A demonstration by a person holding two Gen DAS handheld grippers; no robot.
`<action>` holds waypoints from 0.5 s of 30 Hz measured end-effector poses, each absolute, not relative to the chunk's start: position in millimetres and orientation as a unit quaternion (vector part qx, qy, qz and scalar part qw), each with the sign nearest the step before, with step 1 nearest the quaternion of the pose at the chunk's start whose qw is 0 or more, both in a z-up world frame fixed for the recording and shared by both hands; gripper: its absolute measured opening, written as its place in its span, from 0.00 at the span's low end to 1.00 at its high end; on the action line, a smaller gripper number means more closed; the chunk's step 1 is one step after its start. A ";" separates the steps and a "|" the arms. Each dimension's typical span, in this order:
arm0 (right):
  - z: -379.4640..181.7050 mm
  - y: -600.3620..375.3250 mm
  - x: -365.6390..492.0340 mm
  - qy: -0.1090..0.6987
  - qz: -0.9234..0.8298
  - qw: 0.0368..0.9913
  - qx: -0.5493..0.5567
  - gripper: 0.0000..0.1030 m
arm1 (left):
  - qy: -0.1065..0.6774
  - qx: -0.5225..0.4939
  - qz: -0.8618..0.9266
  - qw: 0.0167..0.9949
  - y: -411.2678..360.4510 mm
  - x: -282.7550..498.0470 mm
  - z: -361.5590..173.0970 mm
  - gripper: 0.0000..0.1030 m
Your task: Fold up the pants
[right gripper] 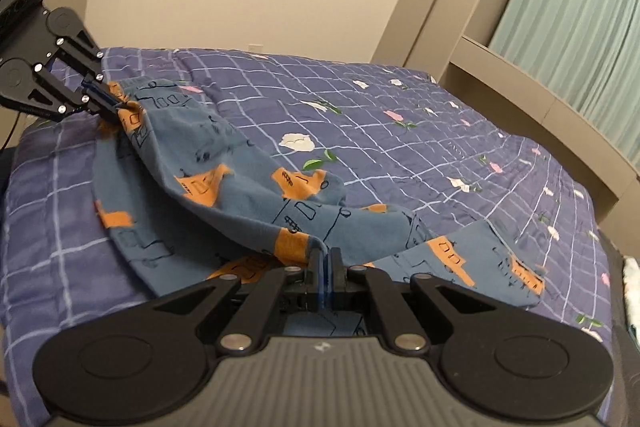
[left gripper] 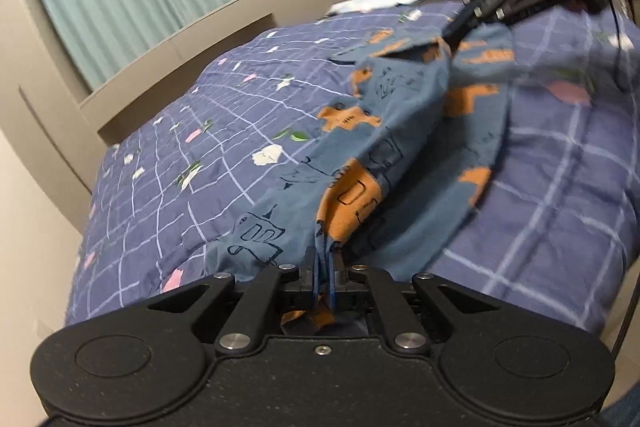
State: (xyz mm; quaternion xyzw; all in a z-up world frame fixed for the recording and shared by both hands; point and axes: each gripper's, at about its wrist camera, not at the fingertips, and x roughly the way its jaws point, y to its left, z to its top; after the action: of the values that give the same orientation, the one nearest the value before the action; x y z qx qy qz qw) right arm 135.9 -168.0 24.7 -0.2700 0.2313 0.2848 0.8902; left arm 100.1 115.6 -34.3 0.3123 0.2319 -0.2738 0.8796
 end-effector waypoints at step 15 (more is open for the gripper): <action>-6.2 -164.6 100.6 0.261 0.282 0.881 -0.275 0.09 | 0.259 0.270 -0.281 0.884 113.6 82.8 -46.7 0.62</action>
State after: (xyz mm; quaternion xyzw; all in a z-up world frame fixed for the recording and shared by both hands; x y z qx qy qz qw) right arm 100.6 -164.6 -6.2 -0.2753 0.2606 0.2821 0.8813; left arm 82.8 113.6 -46.7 0.2705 0.2585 -0.2812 0.8837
